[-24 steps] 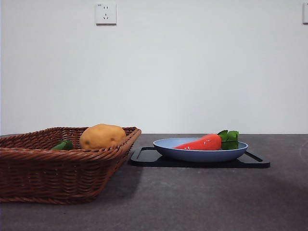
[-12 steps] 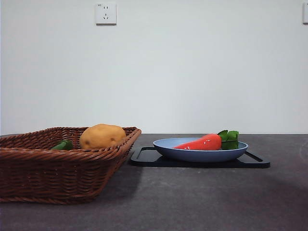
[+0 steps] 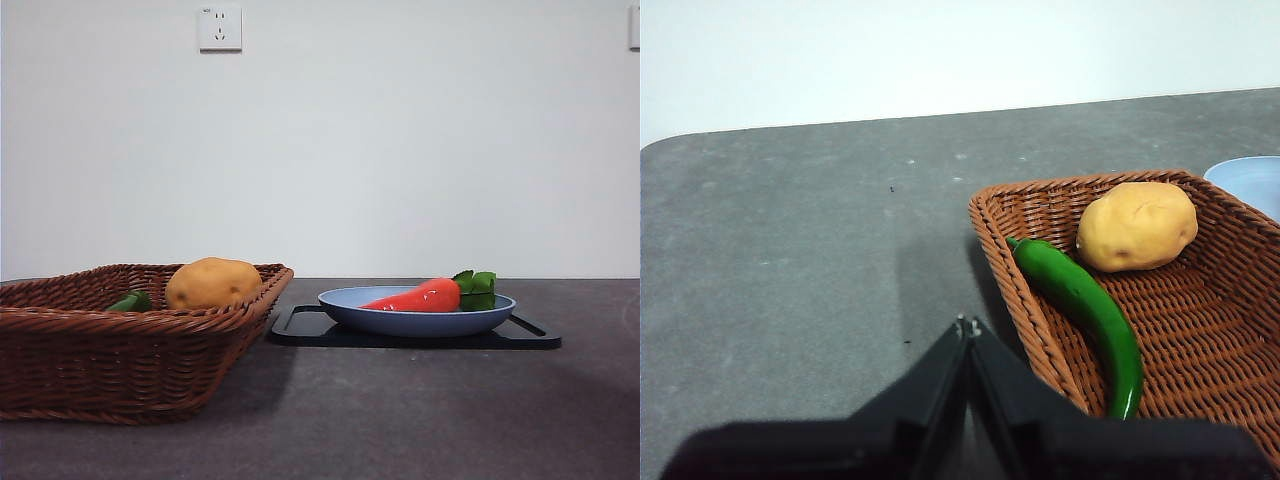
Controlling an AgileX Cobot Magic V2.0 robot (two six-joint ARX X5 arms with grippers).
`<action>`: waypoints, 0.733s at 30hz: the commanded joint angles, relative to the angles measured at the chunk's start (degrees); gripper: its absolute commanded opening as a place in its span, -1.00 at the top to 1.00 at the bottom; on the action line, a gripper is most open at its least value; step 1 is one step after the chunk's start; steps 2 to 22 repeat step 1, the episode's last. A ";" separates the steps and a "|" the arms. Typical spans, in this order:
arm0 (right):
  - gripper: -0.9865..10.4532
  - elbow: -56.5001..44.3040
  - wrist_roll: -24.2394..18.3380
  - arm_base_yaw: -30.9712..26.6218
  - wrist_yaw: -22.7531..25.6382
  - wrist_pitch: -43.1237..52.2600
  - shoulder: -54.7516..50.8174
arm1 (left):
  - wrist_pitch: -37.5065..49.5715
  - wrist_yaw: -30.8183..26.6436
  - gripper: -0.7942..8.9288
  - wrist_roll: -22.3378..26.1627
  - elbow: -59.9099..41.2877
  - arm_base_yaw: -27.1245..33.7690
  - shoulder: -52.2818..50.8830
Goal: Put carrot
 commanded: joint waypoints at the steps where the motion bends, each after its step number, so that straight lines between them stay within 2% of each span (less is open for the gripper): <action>1: 0.82 -0.17 0.59 0.02 0.20 0.09 -0.09 | 0.68 0.09 0.82 -0.35 -0.59 0.13 -0.24; 22: 0.82 -0.17 0.59 0.02 0.20 0.09 -0.09 | 0.68 0.09 0.82 -0.35 -0.59 0.13 -0.24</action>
